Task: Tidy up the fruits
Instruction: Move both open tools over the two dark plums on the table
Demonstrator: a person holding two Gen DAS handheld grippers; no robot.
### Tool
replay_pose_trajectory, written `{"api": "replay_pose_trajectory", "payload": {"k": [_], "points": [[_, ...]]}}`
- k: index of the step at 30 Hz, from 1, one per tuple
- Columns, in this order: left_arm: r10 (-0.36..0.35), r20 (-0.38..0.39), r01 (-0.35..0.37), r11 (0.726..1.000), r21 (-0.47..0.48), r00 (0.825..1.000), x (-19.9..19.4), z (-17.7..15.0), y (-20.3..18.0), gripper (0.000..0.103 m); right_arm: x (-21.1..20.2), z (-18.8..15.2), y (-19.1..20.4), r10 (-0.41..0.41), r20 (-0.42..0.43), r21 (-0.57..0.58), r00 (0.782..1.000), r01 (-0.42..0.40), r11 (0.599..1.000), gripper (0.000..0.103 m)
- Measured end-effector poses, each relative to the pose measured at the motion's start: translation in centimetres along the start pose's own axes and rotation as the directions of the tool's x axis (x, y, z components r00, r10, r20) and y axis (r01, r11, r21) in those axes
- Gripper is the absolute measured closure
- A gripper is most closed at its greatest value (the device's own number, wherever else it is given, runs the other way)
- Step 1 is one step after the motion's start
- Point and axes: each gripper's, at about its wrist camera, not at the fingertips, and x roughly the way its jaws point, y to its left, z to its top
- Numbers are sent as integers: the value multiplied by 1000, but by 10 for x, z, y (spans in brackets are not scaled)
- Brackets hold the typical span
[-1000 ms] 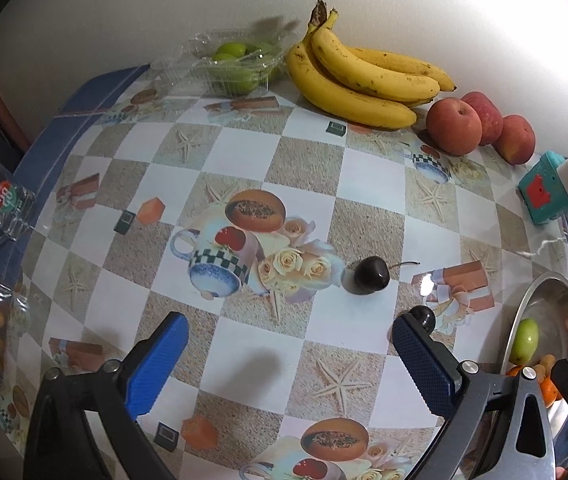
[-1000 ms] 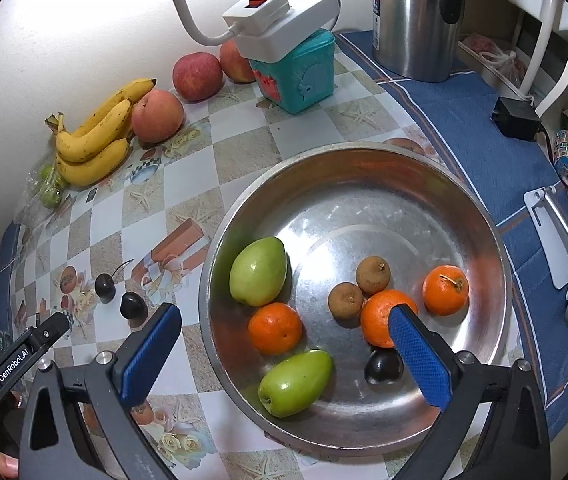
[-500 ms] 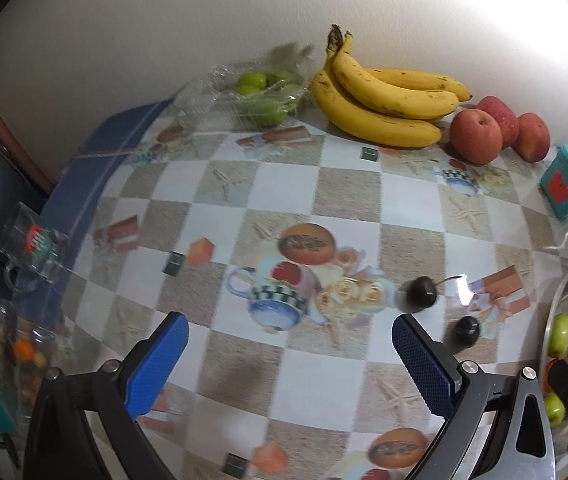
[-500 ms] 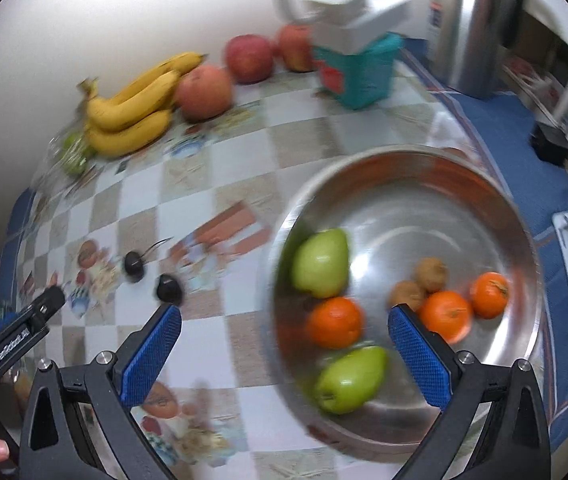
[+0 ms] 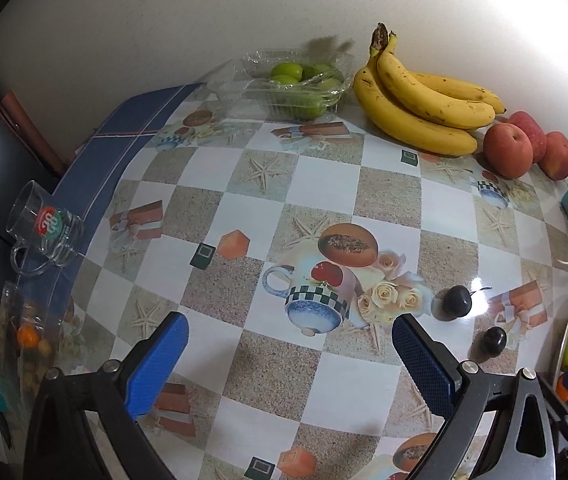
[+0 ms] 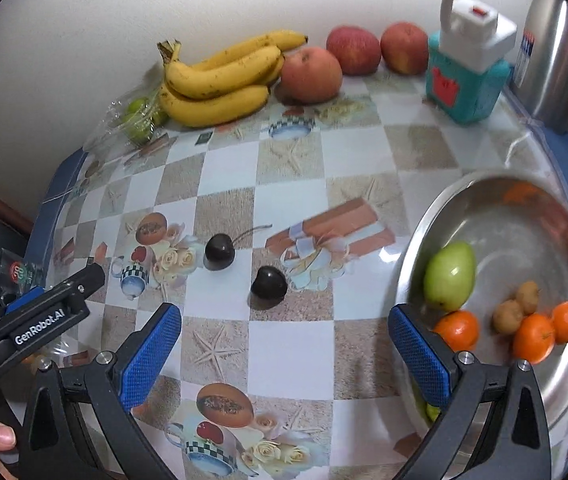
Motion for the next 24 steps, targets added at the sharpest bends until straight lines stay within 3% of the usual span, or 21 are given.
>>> {"api": "replay_pose_trajectory", "payload": {"k": [8,13,19,24], "points": [[-51,-23,51,999,9,998,11,4,-7,0,12,4,3,29,1,-7,1000,-29,1000,0],[-107,-36,107,994,-9,994,20,8,-8,0,21,6,-1,-6,16,4,1000,6,1000,1],[-158,1,158,987,2,987,25,17,-14,2,25,10,-4,-31,43,12,999,31,999,20],[-208,7,208,978,32,978,28,19,-25,12,32,12,-5,-14,35,27,999,13,1000,32]]}}
